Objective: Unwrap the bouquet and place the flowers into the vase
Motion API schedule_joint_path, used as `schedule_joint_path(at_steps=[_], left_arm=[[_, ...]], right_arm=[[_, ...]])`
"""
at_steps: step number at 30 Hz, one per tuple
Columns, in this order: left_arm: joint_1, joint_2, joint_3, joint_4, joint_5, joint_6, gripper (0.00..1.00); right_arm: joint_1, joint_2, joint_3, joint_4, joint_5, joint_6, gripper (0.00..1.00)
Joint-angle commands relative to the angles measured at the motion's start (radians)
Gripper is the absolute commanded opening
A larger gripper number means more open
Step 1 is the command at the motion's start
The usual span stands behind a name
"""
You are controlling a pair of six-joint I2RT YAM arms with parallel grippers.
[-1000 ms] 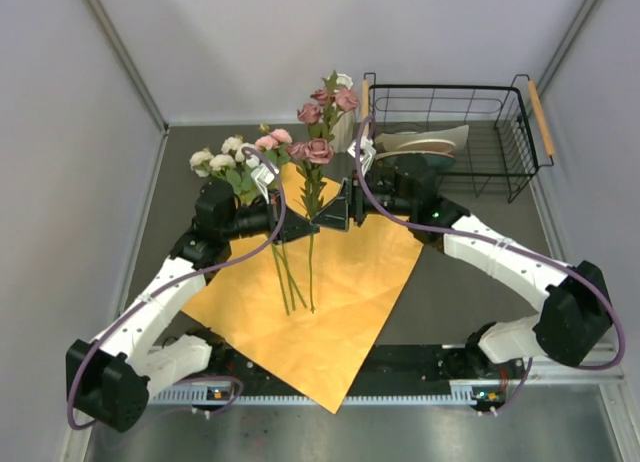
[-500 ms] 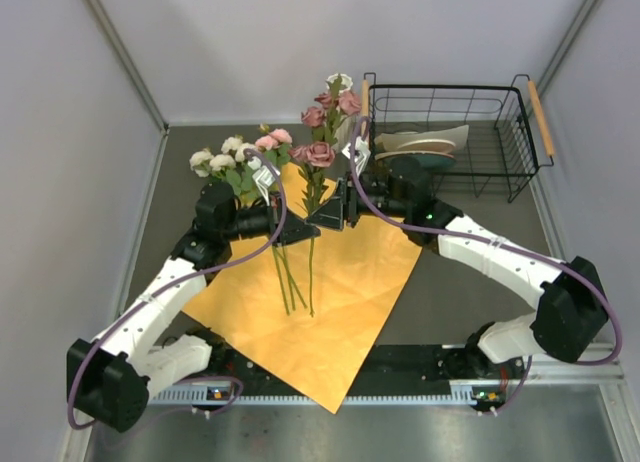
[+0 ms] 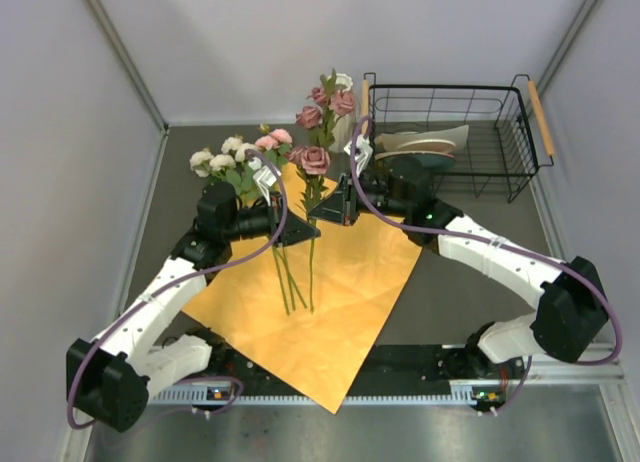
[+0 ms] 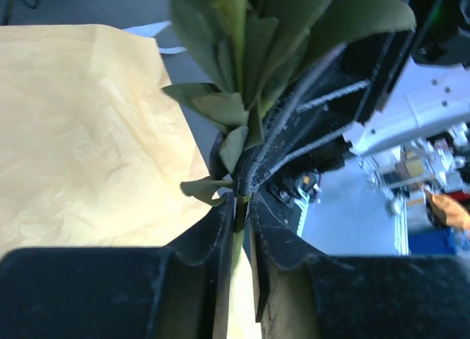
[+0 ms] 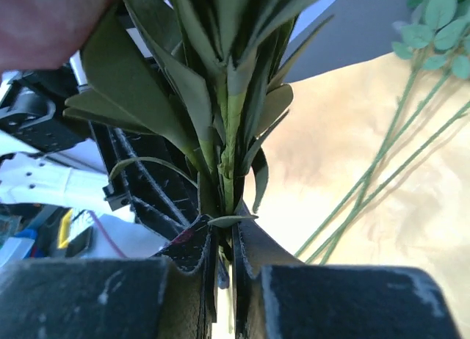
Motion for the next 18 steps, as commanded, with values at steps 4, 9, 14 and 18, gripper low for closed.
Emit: schedule_joint_path(at_steps=[4,9,14,18], left_arm=[[-0.002,-0.071,0.126,-0.253,-0.298,0.037,0.52],[-0.002,-0.236,0.14,-0.356,-0.488,0.036,0.58],[-0.003,-0.344,0.127,-0.391,-0.498,-0.006,0.59],[-0.003,-0.382,0.071,-0.385,-0.491,-0.038,0.6]], right_arm=[[0.0,-0.019,0.147,-0.066,0.304,-0.221,0.0],[-0.053,0.041,0.224,0.061,0.602,-0.374,0.0],[-0.157,0.185,0.409,0.202,0.757,-0.459,0.0],[-0.203,0.348,0.583,0.29,0.792,-0.543,0.0]])
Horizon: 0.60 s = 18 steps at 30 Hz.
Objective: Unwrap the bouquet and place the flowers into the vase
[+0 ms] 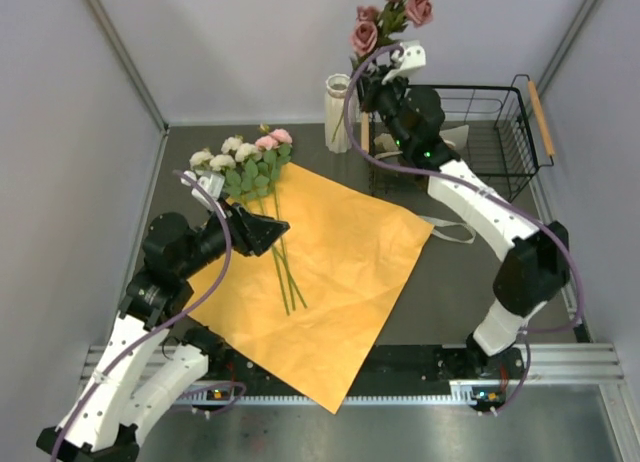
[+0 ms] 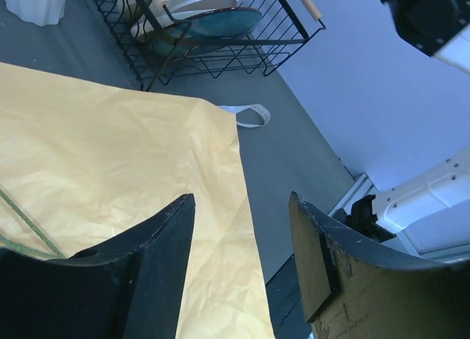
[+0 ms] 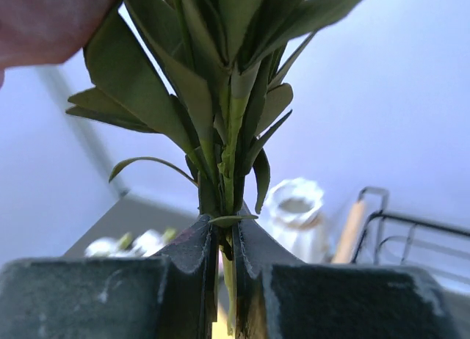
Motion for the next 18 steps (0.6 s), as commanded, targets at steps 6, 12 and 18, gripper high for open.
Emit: schedule_joint_path(at_steps=[6,12,18], left_arm=[[-0.001,0.009,-0.056,-0.01,-0.017,-0.019,0.64],[-0.001,0.004,-0.081,-0.002,-0.043,0.001,0.66],[-0.001,0.02,-0.096,0.016,-0.069,-0.023,0.66]], right_arm=[[-0.084,0.277,0.39,0.269,0.141,-0.258,0.0],[-0.121,0.432,0.669,0.211,0.077,-0.254,0.0],[-0.121,0.512,0.782,0.159,0.028,-0.219,0.0]])
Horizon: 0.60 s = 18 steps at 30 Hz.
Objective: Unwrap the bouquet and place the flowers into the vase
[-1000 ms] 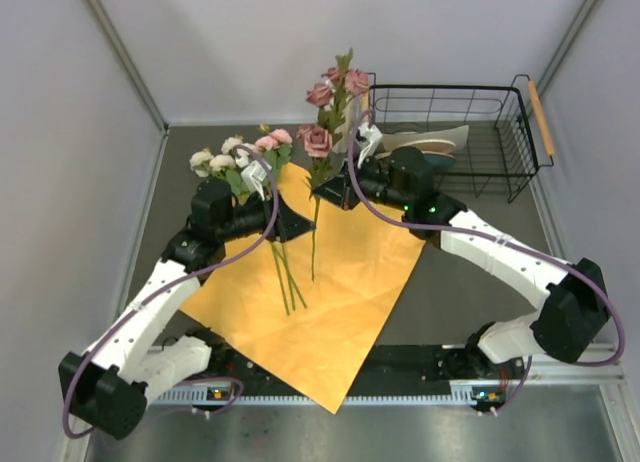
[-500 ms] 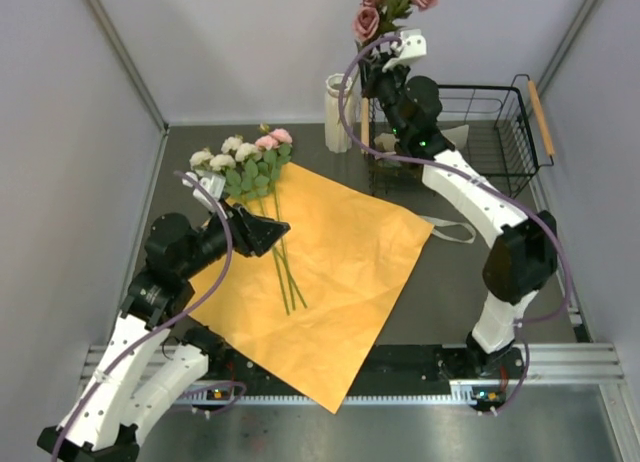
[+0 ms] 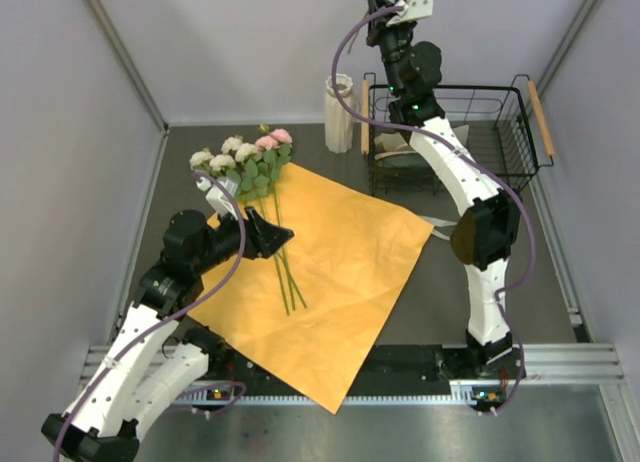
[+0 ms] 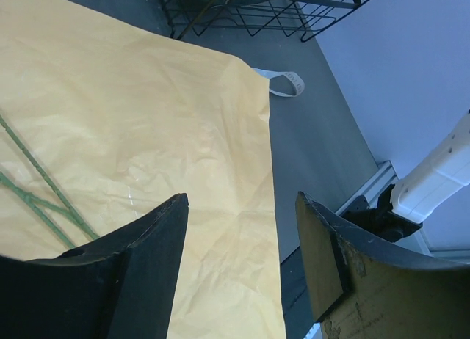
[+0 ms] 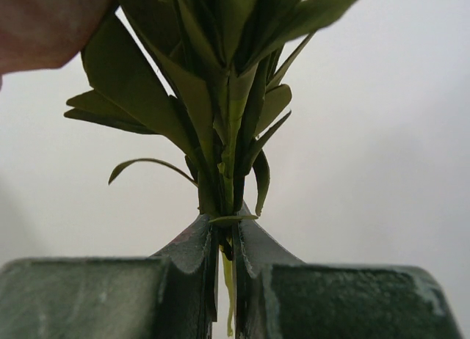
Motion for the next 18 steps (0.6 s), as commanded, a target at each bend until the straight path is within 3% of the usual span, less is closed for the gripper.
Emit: schedule_joint_path(at_steps=[1,10,18], left_arm=[[-0.001,0.001,-0.008,0.065,-0.032,-0.009,0.66],[-0.001,0.036,0.049,0.067,-0.05,0.008,0.66],[-0.001,0.038,0.06,0.07,-0.039,0.012,0.66]], right_arm=[[-0.004,0.031,0.091,-0.024,-0.049,0.022,0.0],[-0.002,-0.069,-0.116,-0.016,-0.098,0.095,0.0],[-0.002,-0.015,-0.112,-0.027,-0.091,0.084,0.0]])
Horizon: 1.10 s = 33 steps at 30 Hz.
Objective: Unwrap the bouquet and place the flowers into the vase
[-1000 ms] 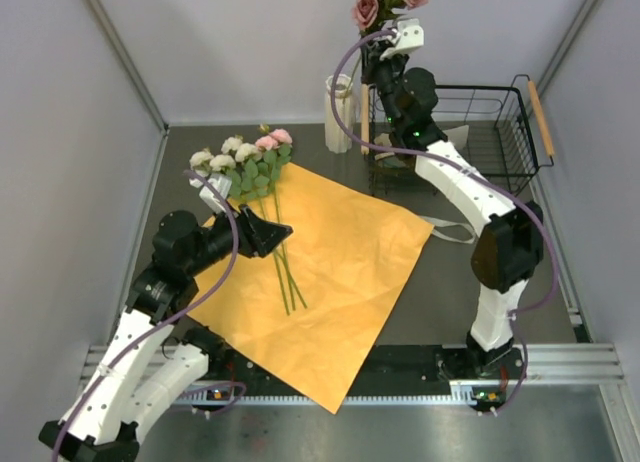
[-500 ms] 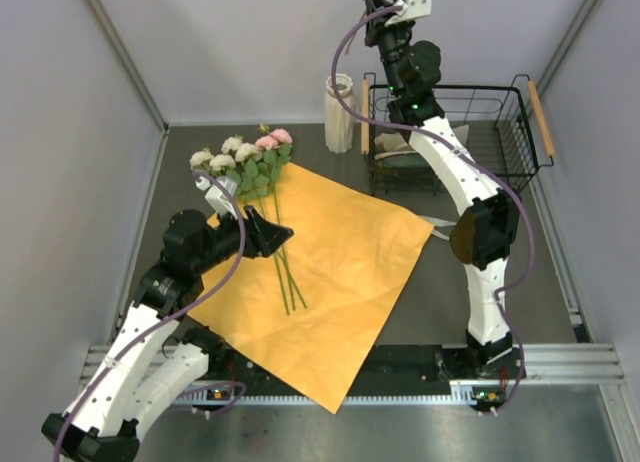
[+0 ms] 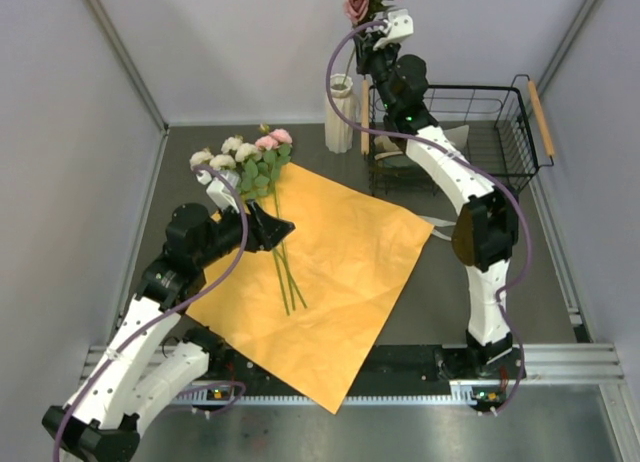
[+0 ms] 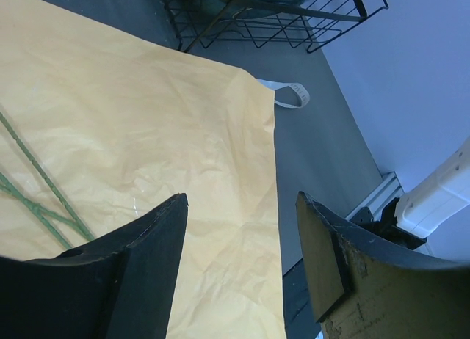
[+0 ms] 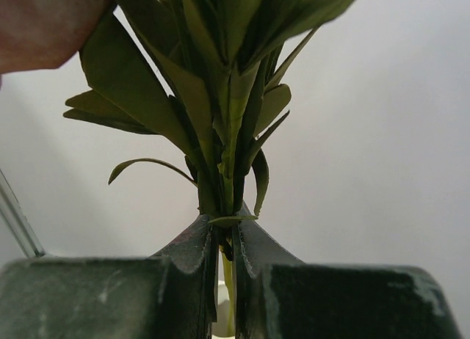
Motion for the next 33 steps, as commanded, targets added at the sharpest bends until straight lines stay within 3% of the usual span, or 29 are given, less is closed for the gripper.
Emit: schedule_joint_path(at_steps=[1,7,20,24,25,29,33], left_arm=[[-0.001,-0.021,0.026,0.042,-0.013,0.014,0.66],[-0.001,-0.015,0.006,0.031,-0.032,0.006,0.66],[-0.001,0.017,-0.004,0.007,-0.087,0.017,0.66],[-0.001,0.062,-0.006,-0.016,-0.076,0.008,0.66],[-0.001,0.066,-0.009,-0.013,-0.07,0.003,0.66],[-0.001,0.088,-0.011,-0.034,-0.091,-0.014,0.66],[0.0,0.119,0.0,-0.09,-0.138,-0.029,0.66]], right_arm=[[0.0,0.0,0.028,0.05,-0.013,0.011,0.0],[0.0,0.048,-0.028,0.096,-0.057,0.031,0.0],[0.007,0.174,-0.07,0.035,-0.094,-0.01,0.19],[0.006,0.183,-0.052,-0.017,-0.102,-0.045,0.31],[0.007,0.183,-0.049,-0.025,-0.096,-0.047,0.47],[0.007,0.159,0.02,-0.137,-0.065,-0.036,0.76],[0.009,0.079,0.097,-0.414,-0.028,0.02,0.9]])
